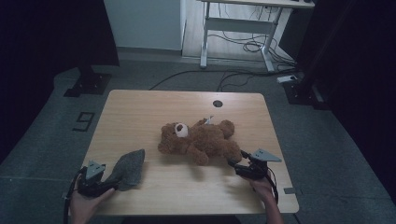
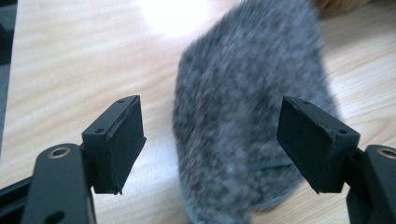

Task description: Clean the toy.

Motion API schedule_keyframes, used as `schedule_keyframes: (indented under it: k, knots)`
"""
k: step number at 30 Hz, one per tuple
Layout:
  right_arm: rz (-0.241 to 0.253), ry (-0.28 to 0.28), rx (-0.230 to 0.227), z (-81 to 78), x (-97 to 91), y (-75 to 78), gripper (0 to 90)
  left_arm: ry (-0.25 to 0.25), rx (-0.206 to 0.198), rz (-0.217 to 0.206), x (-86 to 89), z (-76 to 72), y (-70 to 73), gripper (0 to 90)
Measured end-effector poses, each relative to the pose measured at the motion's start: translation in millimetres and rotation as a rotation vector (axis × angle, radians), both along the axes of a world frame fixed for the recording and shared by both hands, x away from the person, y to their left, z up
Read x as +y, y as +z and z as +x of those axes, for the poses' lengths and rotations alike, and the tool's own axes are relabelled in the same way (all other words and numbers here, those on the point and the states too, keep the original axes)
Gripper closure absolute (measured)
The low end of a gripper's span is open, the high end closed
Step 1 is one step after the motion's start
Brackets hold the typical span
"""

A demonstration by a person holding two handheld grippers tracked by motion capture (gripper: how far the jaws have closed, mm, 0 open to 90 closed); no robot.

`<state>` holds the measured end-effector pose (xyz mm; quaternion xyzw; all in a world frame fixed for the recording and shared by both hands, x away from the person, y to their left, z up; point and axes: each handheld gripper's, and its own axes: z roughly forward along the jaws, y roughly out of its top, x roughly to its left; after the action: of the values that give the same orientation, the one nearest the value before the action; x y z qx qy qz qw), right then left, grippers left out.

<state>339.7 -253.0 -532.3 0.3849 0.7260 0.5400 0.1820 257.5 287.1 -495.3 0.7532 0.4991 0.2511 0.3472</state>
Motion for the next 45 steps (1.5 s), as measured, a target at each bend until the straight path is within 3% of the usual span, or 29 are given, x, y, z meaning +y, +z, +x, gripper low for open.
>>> schedule_keyframes:
  k: [7, 17, 21, 25, 29, 34, 45]
  knots:
    - [-0.001, -0.017, -0.014, -2.6, 0.8, 3.7, 28.6, -0.035, -0.042, -0.018, -17.1, 1.8, 13.5, 22.8]
    - [-0.001, 0.003, -0.094, -19.6, 10.8, 26.8, 26.6, -0.164, -0.107, -0.07, -54.7, 4.7, 36.6, 22.1]
    - [-0.001, 0.018, -0.108, -24.7, 14.1, 31.4, 26.6, -0.206, -0.116, -0.118, -70.2, 8.1, 40.8, 23.2]
    - [-0.006, 0.03, -0.101, -31.6, 15.2, 33.4, 26.5, -0.25, -0.109, -0.126, -89.4, 11.3, 40.9, 23.5]
    - [-0.013, 0.036, -0.1, -38.7, 15.8, 34.0, 26.4, -0.284, -0.105, -0.148, -105.4, 14.5, 38.7, 23.7]
    - [-0.013, 0.023, -0.093, -47.0, 14.1, 33.1, 25.9, -0.327, -0.072, -0.156, -123.0, 19.2, 24.0, 24.1]
    - [-0.027, -0.013, -0.031, -65.0, 6.9, 9.9, 24.9, -0.379, 0.004, -0.141, -139.1, 16.3, -3.8, 25.5]
